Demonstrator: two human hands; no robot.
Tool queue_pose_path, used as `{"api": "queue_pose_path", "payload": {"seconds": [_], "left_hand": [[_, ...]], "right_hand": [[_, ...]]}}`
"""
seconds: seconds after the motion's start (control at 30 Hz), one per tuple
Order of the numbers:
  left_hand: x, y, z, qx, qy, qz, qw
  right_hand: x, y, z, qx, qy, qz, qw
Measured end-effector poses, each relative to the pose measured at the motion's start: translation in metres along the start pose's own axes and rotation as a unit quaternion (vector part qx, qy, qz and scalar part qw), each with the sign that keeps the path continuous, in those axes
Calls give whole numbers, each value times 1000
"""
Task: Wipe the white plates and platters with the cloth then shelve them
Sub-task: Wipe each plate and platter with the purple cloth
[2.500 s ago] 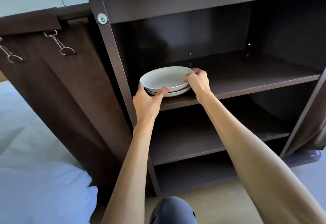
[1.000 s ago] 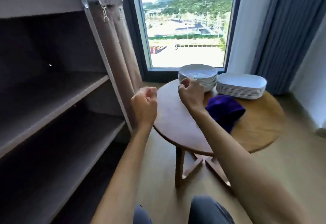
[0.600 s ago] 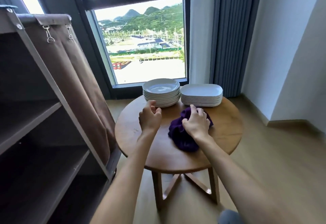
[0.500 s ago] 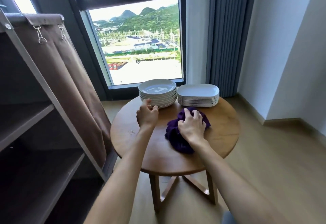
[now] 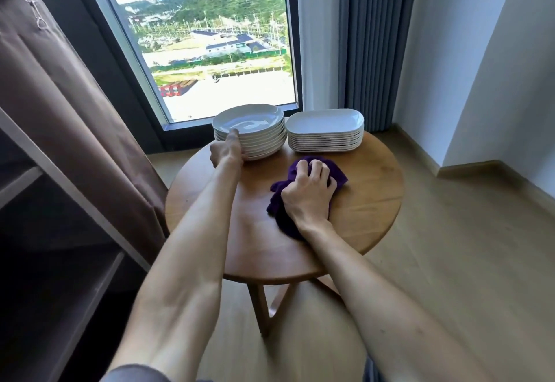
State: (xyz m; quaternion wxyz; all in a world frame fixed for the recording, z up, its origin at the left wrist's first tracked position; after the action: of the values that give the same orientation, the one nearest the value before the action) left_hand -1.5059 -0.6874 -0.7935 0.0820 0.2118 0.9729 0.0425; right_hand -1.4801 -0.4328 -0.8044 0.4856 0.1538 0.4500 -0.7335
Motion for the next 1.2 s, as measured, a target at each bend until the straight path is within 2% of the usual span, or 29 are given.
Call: {"api": "queue_pose_path", "payload": {"seconds": [0.17, 0.4, 0.6, 0.83, 1.03, 1.2], "left_hand": [[20, -2, -12, -14, 10, -9, 1000], [23, -23, -10, -15, -56, -54, 997], [19, -31, -24, -34, -53, -26, 998], [7, -24, -38, -86, 15, -2, 996], [9, 3, -34, -128, 39, 92, 987], [-15, 28, -36, -124, 91, 65, 986]], "right_hand": [[0, -1, 2, 1, 3, -14, 1000], [0, -7, 0, 11, -4, -35, 999], [0, -9, 1, 13, -20, -53, 998], [-2, -8, 1, 10, -24, -63, 998], [-4, -8, 0, 11, -32, -56, 998], [-3, -8, -1, 16, -36, -39, 998]]}}
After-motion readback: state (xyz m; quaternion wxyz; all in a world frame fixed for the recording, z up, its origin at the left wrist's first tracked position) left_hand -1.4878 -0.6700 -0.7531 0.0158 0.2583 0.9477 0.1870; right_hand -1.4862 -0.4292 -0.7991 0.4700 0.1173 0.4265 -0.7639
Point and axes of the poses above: each hand's wrist, its own y-axis away from the middle knuckle, its own x-axis out of the palm, z = x × y, the point moved 10 cm from there along -y, towards the middle knuckle, and after that the axes turned 12 degrees about -z, right-handed, at the moved point
